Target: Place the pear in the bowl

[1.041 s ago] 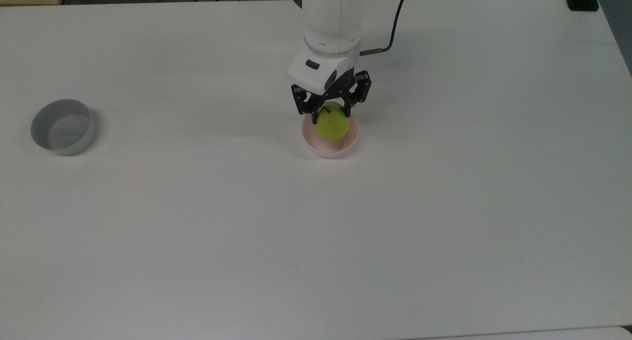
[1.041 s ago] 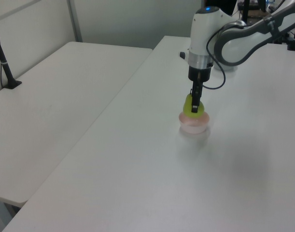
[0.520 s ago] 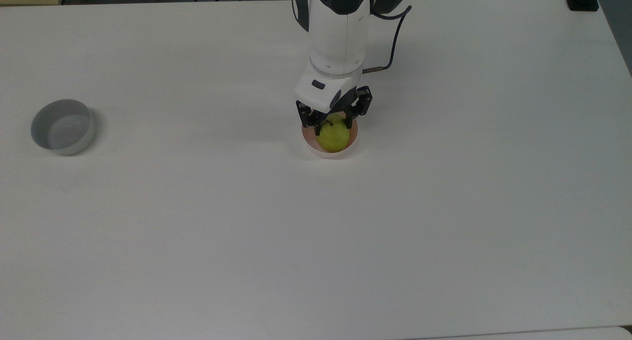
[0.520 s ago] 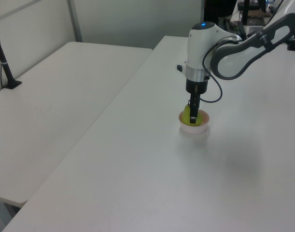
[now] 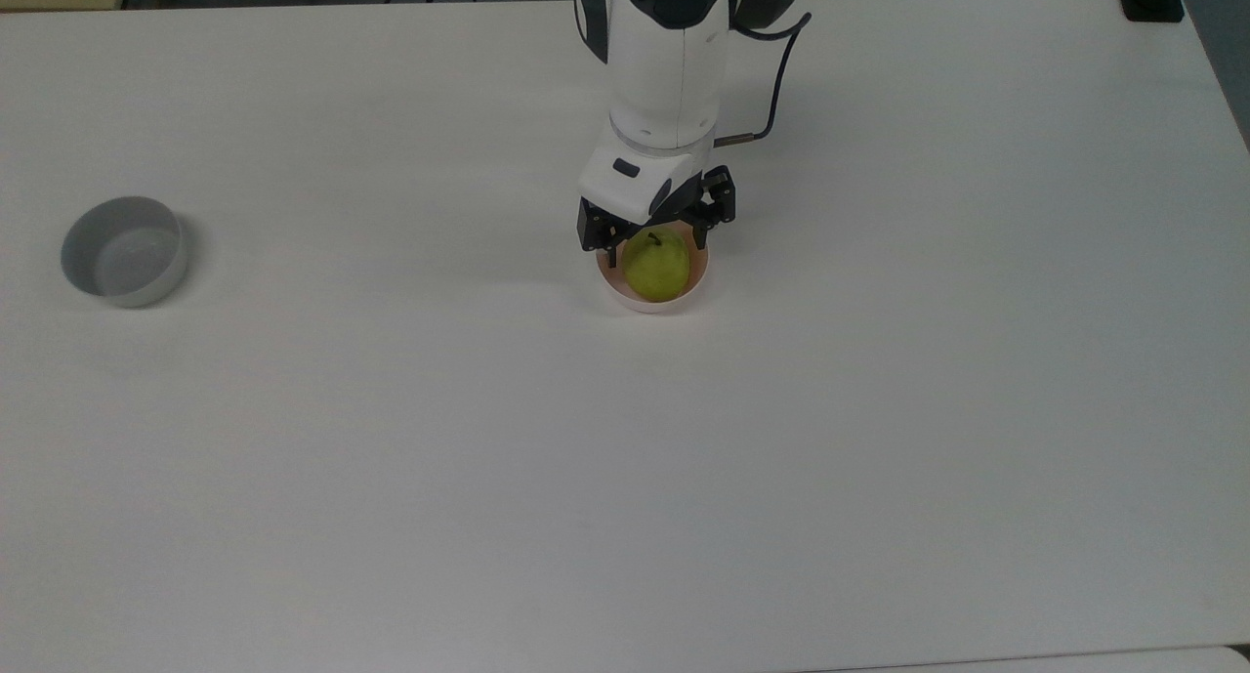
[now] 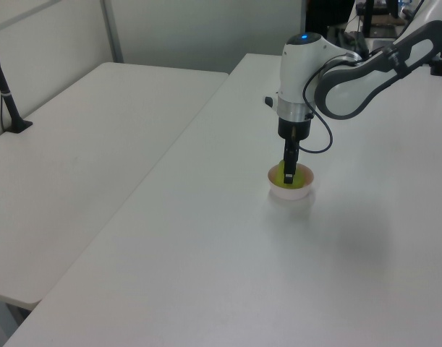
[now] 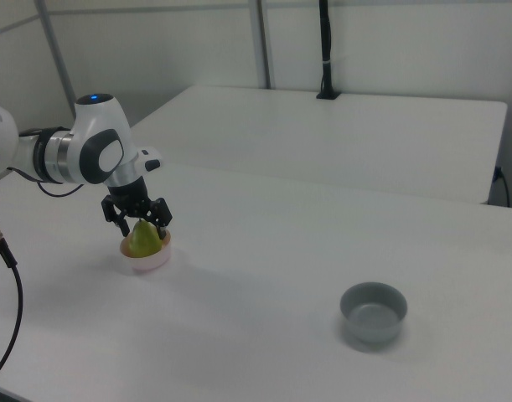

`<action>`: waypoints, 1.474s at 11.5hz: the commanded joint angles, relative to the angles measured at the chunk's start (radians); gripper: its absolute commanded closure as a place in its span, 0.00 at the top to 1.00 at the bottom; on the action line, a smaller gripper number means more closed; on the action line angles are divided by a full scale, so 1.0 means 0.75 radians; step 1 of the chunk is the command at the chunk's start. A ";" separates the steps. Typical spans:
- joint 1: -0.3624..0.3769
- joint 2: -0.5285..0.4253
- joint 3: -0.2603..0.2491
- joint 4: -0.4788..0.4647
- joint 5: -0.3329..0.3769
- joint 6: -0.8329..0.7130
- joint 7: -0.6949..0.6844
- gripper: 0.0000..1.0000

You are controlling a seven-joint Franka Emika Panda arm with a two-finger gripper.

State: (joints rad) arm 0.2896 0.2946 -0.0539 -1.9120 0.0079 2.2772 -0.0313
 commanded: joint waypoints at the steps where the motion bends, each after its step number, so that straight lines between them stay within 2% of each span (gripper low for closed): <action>1: -0.002 -0.053 -0.002 0.007 -0.027 -0.043 0.113 1.00; 2: -0.010 -0.063 -0.002 0.031 -0.031 -0.105 0.174 1.00; 6: -0.057 -0.145 -0.002 0.162 -0.062 -0.434 0.195 1.00; 12: -0.269 -0.386 0.000 0.181 -0.047 -0.670 0.199 1.00; 14: -0.396 -0.429 0.053 0.230 -0.045 -0.794 0.193 1.00; 17: -0.494 -0.515 0.064 0.230 -0.027 -0.815 0.138 1.00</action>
State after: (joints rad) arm -0.0297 -0.0411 -0.0304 -1.7350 -0.0207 1.6985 0.0936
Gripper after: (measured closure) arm 0.000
